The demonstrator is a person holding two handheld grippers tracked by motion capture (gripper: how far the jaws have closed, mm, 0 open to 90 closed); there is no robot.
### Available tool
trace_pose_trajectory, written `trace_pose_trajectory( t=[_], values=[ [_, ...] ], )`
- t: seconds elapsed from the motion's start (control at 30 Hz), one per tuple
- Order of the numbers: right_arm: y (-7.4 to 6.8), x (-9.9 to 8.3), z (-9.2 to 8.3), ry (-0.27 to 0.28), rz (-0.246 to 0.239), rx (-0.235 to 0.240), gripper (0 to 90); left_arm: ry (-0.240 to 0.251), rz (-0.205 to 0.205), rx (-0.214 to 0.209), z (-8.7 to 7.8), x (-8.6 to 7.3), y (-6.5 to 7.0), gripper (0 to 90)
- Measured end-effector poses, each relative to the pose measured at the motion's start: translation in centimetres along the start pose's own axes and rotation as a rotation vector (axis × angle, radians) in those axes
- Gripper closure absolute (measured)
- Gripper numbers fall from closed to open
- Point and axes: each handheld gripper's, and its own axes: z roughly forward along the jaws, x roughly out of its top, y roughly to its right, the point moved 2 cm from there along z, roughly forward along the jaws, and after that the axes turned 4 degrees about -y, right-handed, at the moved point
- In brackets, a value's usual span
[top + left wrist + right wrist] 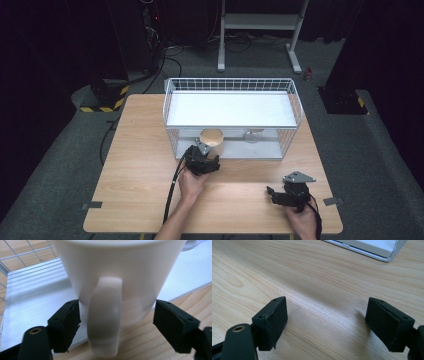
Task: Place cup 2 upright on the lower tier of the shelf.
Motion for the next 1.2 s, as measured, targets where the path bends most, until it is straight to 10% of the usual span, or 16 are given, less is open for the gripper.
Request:
trace_pose_trajectory(
  t=[1.2],
  values=[
    [0.0,0.0,0.0,0.001,0.004,-0.001,18.2,-0.03,0.025,0.026,2.2,1.8,-1.1,65.1]
  ],
)
